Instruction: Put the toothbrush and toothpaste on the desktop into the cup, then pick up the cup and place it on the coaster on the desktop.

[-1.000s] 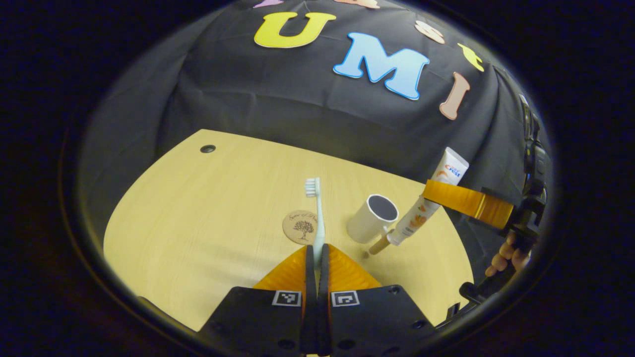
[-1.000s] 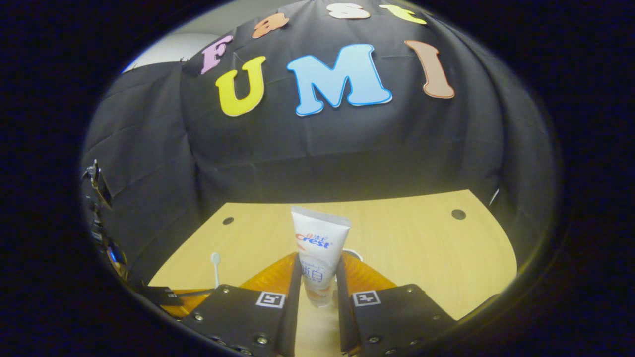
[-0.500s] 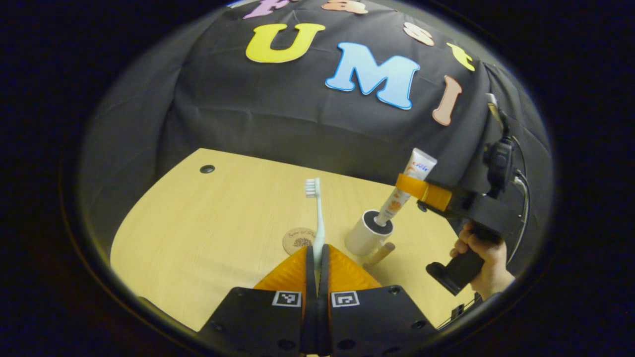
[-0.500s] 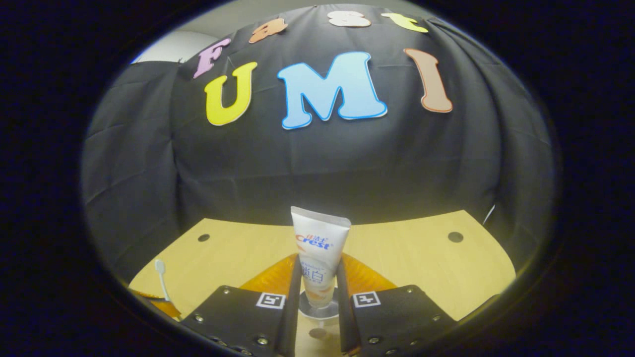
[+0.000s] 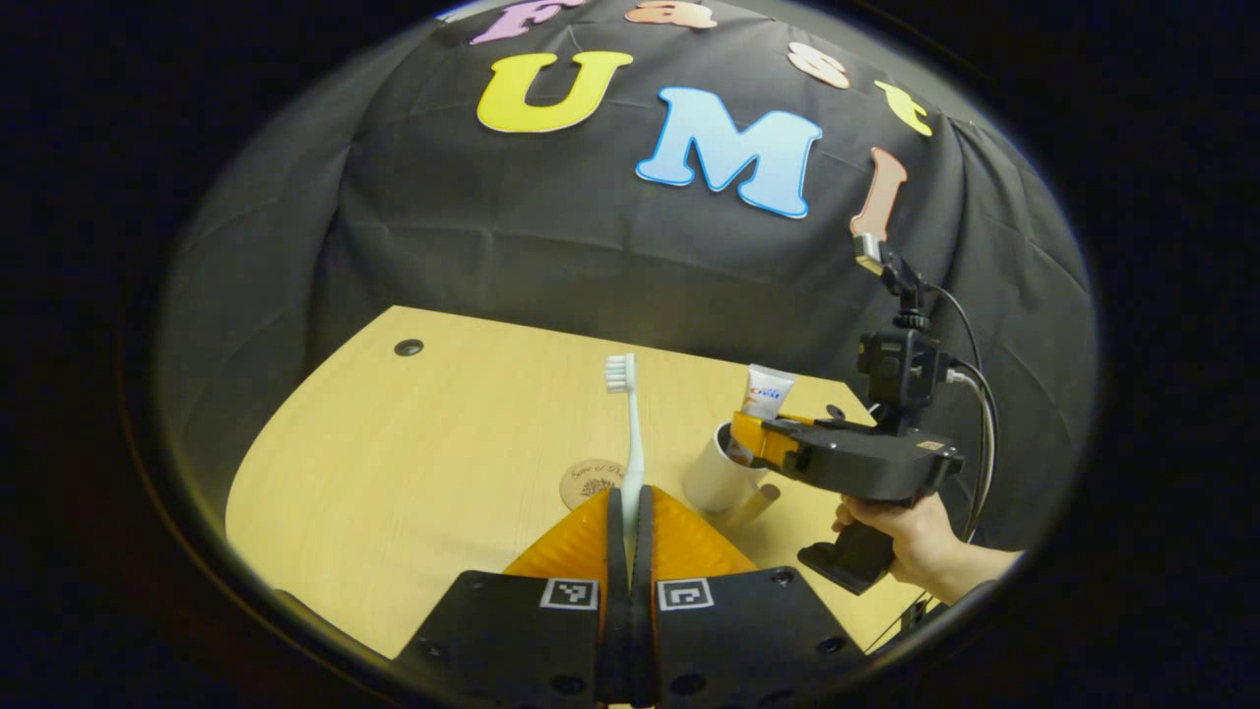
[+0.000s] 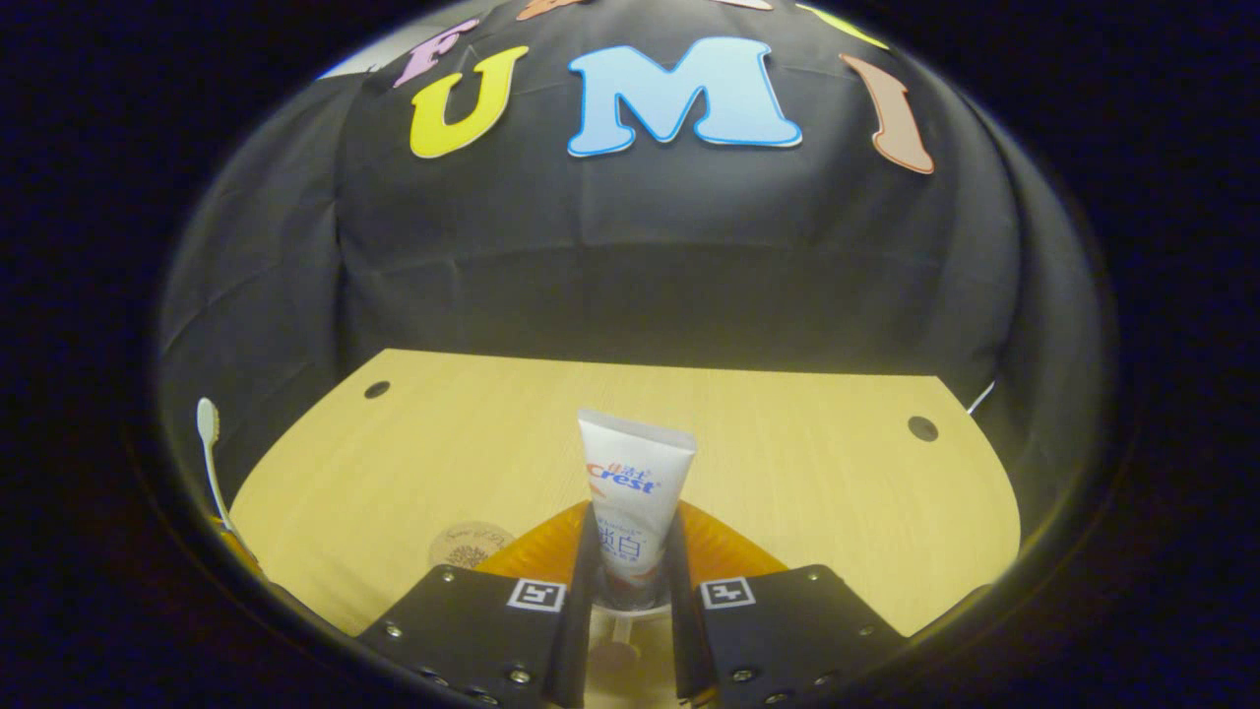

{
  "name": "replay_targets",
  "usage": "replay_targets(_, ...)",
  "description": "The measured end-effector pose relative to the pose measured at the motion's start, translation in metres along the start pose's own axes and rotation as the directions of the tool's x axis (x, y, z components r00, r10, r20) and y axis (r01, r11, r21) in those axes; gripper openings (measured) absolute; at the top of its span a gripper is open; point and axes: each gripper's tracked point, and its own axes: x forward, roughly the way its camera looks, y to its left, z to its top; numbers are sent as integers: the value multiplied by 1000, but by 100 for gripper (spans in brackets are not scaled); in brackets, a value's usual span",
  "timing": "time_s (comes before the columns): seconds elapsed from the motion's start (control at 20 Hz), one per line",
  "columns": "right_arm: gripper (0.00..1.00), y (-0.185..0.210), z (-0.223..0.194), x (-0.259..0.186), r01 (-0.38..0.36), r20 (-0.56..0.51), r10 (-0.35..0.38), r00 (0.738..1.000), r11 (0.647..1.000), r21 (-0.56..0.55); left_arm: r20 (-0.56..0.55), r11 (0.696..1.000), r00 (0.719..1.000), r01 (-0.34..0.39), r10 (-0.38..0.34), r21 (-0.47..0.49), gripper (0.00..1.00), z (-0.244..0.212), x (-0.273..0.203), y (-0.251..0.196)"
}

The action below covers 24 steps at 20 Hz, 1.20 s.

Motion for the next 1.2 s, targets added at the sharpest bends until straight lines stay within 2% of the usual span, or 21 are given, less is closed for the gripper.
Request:
replay_targets(0.05,34,-1,-5,2,5,-12,-5,1000,1000,-15,0,1000,1000,-1,1,-1,8,0,0,0)
replay_targets(0.1,39,-1,-8,3,8,-21,-8,1000,1000,-28,-1,1000,1000,-1,1,-1,8,0,1,0)
replay_targets(0.35,41,-2,-4,-3,29,-2,-30,1000,997,-77,0,1000,1000,0,0,-3,8,0,0,0)
replay_targets(0.4,43,-2,-1,-4,34,11,-33,999,996,-83,0,1000,1000,3,-3,-2,8,0,0,0)
replay_targets(0.55,68,-4,15,-18,42,64,-36,997,994,-96,1,1000,1000,9,-9,4,8,0,1,0)
replay_targets(0.65,75,-6,24,-32,47,89,-40,995,995,-83,3,1000,1000,20,-20,8,8,0,1,-1)
replay_targets(0.7,72,-6,31,-41,45,111,-37,993,997,-71,6,1000,1000,28,-28,11,8,1,2,-2)
replay_targets(0.75,76,-9,43,-55,58,153,-49,987,997,-54,10,999,999,40,-40,16,8,4,6,-5)
replay_targets(0.9,76,-17,66,-86,77,231,-72,970,997,-13,26,997,997,69,-70,30,8,16,22,-16)
replay_targets(1.2,83,-37,82,-150,134,313,-147,938,989,63,112,980,974,189,-196,69,8,31,53,-35)
